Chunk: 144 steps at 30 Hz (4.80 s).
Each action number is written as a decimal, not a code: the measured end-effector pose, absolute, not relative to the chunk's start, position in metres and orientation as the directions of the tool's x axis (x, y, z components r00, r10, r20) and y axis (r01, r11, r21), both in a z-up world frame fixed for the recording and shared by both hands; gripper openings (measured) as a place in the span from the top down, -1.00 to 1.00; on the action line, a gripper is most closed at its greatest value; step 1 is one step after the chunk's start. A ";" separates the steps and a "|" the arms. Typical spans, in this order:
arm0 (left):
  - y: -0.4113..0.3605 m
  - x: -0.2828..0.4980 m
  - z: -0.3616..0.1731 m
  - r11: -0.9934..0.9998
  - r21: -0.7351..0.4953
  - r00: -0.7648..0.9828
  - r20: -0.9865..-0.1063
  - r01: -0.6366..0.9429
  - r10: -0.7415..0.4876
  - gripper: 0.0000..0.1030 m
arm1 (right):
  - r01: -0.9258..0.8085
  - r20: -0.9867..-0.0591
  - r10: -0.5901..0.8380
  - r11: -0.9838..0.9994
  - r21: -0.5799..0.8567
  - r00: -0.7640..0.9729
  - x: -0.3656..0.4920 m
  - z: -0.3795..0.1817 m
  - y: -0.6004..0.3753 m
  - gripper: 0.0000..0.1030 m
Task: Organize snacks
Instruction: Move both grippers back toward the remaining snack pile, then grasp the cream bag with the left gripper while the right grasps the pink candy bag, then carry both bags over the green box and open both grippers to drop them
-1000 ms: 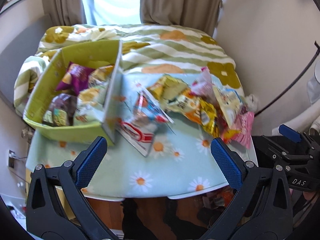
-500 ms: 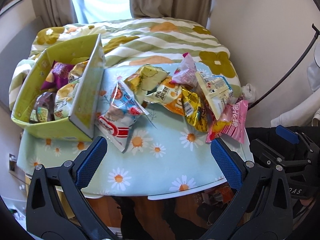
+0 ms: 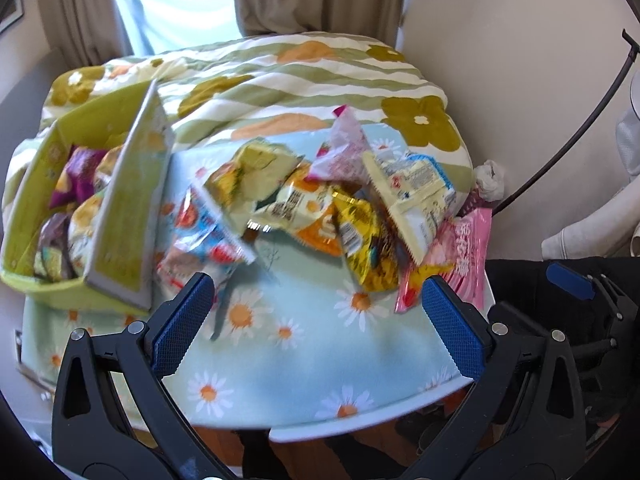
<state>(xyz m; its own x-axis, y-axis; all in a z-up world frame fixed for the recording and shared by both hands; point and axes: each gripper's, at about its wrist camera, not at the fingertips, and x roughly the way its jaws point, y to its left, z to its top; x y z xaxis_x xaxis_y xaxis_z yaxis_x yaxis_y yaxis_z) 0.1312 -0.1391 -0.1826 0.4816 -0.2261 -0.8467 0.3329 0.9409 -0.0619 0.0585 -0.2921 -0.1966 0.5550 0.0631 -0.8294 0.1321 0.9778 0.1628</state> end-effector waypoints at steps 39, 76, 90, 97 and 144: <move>-0.281 0.222 -0.271 0.759 -0.229 0.249 -0.853 0.610 -0.458 -0.05 | 0.084 -0.812 0.053 0.989 0.124 0.581 0.113 -0.276 -0.319 -0.97; -0.209 0.226 -0.249 0.824 -0.257 0.311 -0.837 0.504 -0.451 0.22 | -0.115 -0.829 0.107 0.992 0.052 0.549 0.124 -0.303 -0.283 -0.29; -0.189 0.209 -0.202 0.827 -0.278 0.367 -0.794 0.489 -0.484 0.22 | -0.066 -0.809 0.095 0.995 0.069 0.580 0.107 -0.259 -0.287 -0.24; -0.160 0.197 -0.158 0.835 -0.296 0.422 -0.755 0.464 -0.502 0.22 | -0.081 -0.784 0.099 0.995 0.062 0.612 0.101 -0.216 -0.277 -0.24; 0.237 0.303 -0.164 0.973 -0.185 0.513 -0.828 0.135 -0.228 -0.99 | -0.204 -0.813 0.263 0.962 0.181 0.520 0.325 -0.146 0.035 -0.32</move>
